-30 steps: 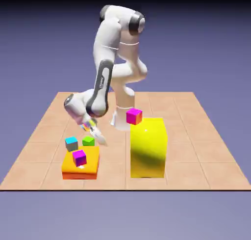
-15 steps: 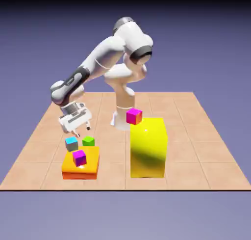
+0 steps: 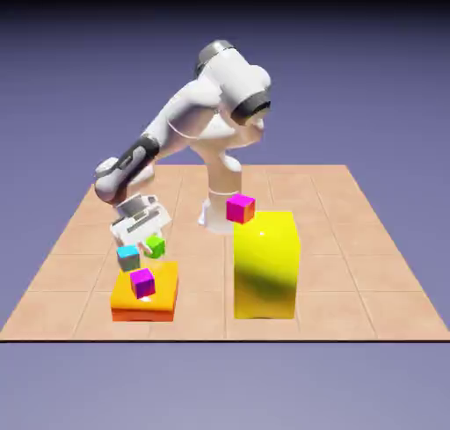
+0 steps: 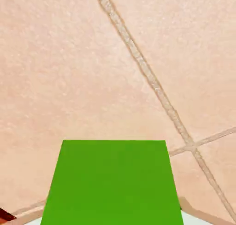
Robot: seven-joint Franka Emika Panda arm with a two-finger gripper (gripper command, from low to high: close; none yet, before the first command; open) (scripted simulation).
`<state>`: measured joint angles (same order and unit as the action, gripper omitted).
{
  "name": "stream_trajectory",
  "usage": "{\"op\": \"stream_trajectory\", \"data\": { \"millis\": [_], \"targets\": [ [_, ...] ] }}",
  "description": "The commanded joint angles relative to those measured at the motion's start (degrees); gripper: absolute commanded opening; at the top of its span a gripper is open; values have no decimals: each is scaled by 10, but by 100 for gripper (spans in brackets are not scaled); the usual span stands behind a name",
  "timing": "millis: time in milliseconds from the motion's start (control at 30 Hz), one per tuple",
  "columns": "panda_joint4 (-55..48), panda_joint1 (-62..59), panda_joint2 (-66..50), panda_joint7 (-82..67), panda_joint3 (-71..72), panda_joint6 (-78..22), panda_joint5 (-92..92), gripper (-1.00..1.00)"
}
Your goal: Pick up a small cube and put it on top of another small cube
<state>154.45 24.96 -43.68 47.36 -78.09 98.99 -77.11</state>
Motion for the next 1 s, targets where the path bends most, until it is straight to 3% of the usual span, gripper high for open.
{"op": "stream_trajectory", "data": {
  "millis": [0,367,600,833,867,967],
  "targets": [
    [1,8,5,5,-21,-4,18,-100],
    [-123,59,-22,264,-115,-39,19,-100],
    [-185,202,-132,437,-163,-134,-123,-100],
    [-181,214,-240,436,-87,-163,-260,-100],
    [-181,214,-240,436,-87,-163,-260,100],
    [-181,215,-199,435,-118,-154,-210,100]
  ]
}}
